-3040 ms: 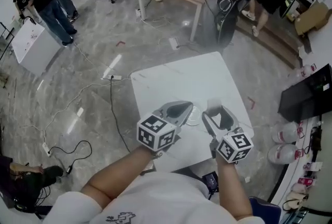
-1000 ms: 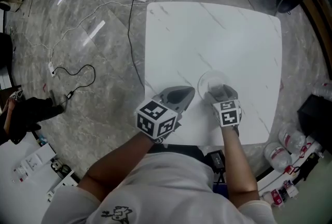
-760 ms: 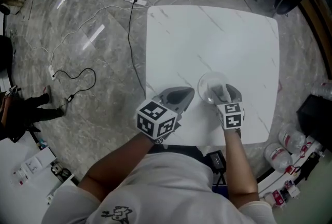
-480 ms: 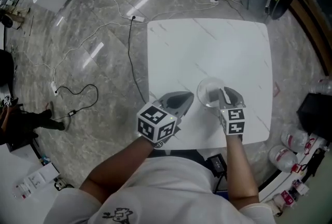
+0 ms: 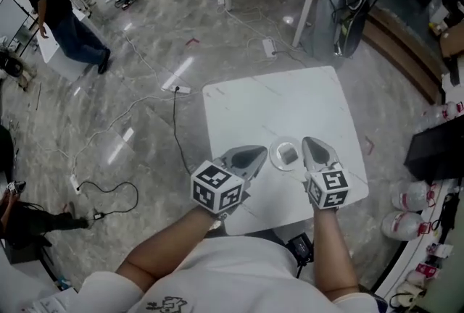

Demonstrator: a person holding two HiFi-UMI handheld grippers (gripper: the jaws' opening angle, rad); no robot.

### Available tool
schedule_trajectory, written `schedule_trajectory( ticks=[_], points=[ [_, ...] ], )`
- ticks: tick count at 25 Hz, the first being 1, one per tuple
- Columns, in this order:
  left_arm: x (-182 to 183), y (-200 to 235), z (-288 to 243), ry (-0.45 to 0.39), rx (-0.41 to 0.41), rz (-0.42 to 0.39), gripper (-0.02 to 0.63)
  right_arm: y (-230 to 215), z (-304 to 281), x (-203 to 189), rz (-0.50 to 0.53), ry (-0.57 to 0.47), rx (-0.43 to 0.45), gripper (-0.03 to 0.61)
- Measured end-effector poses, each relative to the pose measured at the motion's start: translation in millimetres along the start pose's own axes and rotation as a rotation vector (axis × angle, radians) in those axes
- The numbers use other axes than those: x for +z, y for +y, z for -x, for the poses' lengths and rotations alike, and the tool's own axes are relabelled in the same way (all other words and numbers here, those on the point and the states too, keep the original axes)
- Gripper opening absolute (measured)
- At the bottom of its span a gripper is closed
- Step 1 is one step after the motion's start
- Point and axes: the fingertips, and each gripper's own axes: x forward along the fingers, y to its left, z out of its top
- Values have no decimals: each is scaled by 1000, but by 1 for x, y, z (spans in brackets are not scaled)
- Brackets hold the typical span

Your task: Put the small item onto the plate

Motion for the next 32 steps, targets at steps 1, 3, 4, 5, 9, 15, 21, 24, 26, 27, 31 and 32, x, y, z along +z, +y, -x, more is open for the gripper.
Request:
schedule_trajectory(
  ticks=[1,3,4,5,9,15,21,24,26,27,31,32],
  points=[
    [12,-8,6,-14,-17,-22,7,5,11,17,-6,-36,-12,5],
    [35,-26,18,-41,-55,-71,8,17,35,53,-15,-107,-34,3],
    [46,-36,24,-54,-76,-94,6,23,48,69,-20,-141,-43,3],
    [57,-46,30,-66,-96,-114,6,30,61,84,-25,-171,-51,3],
    [82,-84,63,-98,-161,-165,7,66,114,126,-65,-267,-57,3],
    [98,-124,99,-135,-229,-241,7,117,172,155,-69,-374,-75,2],
    [103,-150,117,-157,-278,-281,6,147,199,172,-68,-427,-81,2],
    [104,-160,117,-161,-294,-286,7,155,206,177,-59,-439,-81,2],
    [104,-166,118,-165,-302,-293,7,158,210,178,-52,-446,-84,2],
    [104,-168,119,-168,-306,-297,8,159,211,179,-51,-449,-86,2],
    [105,-170,122,-176,-314,-304,7,161,212,180,-49,-455,-95,2],
    [106,-169,123,-178,-314,-307,7,161,212,180,-48,-456,-97,2]
  ],
)
